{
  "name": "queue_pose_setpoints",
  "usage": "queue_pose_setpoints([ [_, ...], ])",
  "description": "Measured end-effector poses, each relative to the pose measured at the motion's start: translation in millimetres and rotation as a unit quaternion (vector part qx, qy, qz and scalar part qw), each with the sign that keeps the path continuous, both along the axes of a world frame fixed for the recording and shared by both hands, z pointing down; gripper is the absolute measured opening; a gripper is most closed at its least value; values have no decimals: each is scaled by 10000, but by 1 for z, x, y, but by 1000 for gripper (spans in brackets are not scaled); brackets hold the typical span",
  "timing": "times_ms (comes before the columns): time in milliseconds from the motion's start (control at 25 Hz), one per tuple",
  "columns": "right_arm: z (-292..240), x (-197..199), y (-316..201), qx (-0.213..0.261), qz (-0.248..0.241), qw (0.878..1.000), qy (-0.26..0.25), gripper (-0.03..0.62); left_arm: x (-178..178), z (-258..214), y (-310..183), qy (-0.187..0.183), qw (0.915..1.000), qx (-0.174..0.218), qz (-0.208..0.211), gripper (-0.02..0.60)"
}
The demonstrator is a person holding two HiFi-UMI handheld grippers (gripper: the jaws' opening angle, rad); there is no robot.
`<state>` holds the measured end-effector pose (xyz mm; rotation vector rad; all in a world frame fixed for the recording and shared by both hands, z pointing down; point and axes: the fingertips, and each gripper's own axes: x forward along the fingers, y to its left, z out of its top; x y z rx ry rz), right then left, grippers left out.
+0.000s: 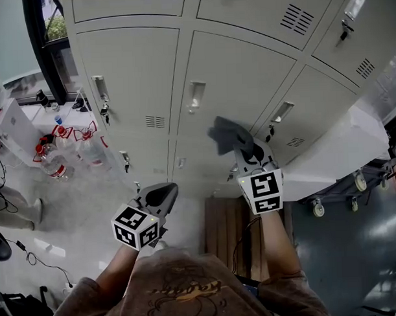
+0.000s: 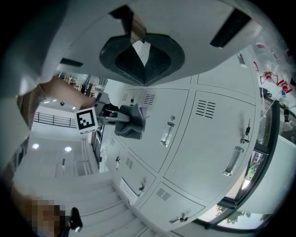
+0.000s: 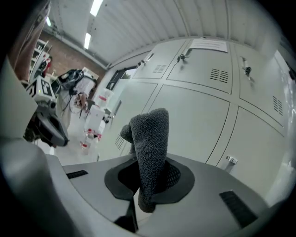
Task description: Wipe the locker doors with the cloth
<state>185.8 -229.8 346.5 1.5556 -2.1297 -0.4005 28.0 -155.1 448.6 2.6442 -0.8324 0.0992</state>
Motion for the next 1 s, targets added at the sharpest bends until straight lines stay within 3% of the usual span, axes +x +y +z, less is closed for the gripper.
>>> queue_pose_setpoints([
  [280,9,-14,39,57,-13,9934,-1148,35,0,-4,-5,8,10000,62,-58,3],
  [480,42,-24,57,-79,-23,9860,-1667,35,-2,-4,-9,7,9998,85,-164,3],
  [720,93,-31,74,-421,166,9543,-2954,35,-10,4,-13,-7,9994,70,-338,3],
  [1000,132,-46,85,-666,146,9454,-3187,35,-21,15,-15,17,9985,17,-552,3],
])
